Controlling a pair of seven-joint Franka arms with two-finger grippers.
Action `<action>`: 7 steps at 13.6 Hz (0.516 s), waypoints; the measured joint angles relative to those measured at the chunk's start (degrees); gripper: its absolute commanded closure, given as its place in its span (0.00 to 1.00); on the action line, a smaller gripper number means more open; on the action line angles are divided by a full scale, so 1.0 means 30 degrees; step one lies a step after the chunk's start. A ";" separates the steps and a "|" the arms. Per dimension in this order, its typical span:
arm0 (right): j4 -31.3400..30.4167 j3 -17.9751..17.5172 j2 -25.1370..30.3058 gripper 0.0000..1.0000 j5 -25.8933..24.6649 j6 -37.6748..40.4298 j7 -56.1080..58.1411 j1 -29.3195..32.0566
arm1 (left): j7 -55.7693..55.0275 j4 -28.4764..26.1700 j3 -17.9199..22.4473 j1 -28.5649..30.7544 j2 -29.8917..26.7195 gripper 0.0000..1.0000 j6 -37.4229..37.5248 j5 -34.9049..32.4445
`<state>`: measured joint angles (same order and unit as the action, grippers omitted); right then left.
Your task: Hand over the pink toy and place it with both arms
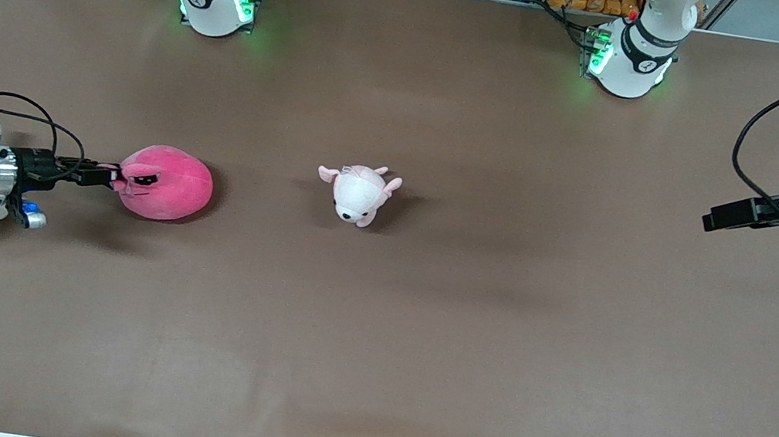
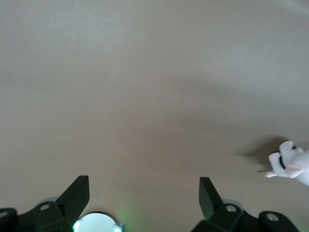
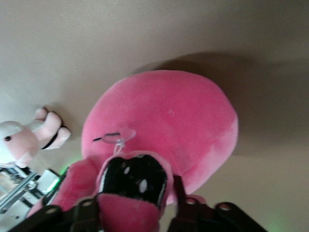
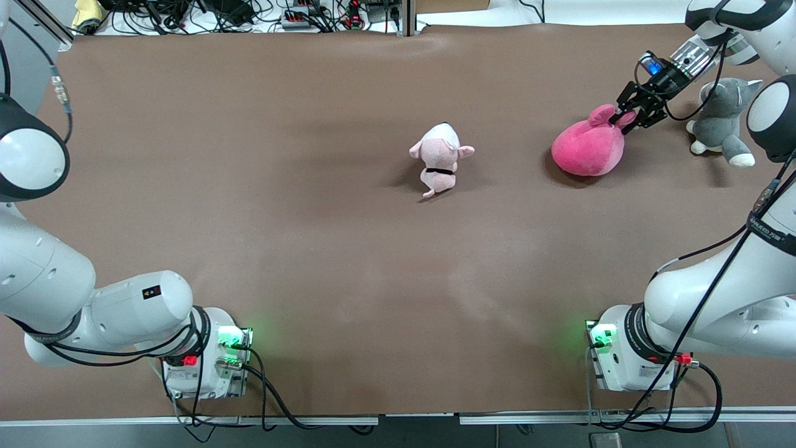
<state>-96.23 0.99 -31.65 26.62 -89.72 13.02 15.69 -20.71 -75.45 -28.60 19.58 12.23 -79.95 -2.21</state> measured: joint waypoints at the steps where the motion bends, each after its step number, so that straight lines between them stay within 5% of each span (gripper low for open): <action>1: 0.0131 -0.0056 0.0119 0.00 -0.0667 -0.0093 0.0036 -0.0051 | 0.0556 -0.0365 0.1092 -0.0768 -0.0417 0.00 0.0045 0.0000; 4: 0.0468 -0.0274 0.1496 0.00 -0.2929 -0.0239 0.0056 -0.0598 | 0.1062 -0.2384 0.5171 -0.4689 -0.2323 0.00 -0.0044 0.0000; 7: 0.0500 -0.0351 0.3737 0.00 -0.5444 -0.0651 0.0049 -0.2018 | 0.1062 -0.5111 0.7600 -0.7354 -0.4769 0.00 -0.1020 0.0000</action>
<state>-94.73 -0.07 -20.44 10.29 -91.67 13.17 9.63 -17.53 -90.79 -5.80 -2.48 -2.07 -83.01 -2.21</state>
